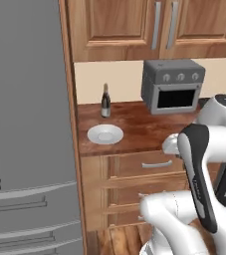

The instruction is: Pick the fish from the counter and place it in the microwave.

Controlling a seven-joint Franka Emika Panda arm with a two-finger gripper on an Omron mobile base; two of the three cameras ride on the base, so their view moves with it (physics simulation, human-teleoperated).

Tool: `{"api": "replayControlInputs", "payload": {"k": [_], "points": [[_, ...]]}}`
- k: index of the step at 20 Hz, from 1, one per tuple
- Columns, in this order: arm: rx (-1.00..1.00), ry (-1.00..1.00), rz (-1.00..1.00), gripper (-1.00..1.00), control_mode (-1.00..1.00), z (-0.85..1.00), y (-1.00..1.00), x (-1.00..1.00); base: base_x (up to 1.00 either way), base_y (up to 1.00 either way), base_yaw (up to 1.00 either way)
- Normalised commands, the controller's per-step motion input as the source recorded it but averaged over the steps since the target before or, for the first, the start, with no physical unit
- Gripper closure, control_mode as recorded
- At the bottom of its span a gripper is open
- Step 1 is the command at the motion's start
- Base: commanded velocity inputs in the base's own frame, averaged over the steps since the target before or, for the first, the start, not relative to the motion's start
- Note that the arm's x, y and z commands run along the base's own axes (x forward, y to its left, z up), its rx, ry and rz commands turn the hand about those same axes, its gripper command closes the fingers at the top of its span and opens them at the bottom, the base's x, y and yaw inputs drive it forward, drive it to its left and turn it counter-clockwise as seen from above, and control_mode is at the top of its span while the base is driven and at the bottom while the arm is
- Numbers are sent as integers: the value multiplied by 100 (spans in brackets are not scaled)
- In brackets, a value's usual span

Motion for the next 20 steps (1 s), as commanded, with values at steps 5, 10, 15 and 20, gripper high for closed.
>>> {"api": "replayControlInputs", "payload": {"k": [5, 10, 15, 20], "points": [[0, 0, 0, 100, 100, 0, 0, 0, -78, 100, 0], [0, 0, 0, 100, 100, 0, 0, 0, -9, 100, -2], [0, 0, 0, 100, 100, 0, 0, 0, 6, 100, -3], [0, 0, 0, 100, 100, 0, 0, 0, 17, 100, -1]]}}
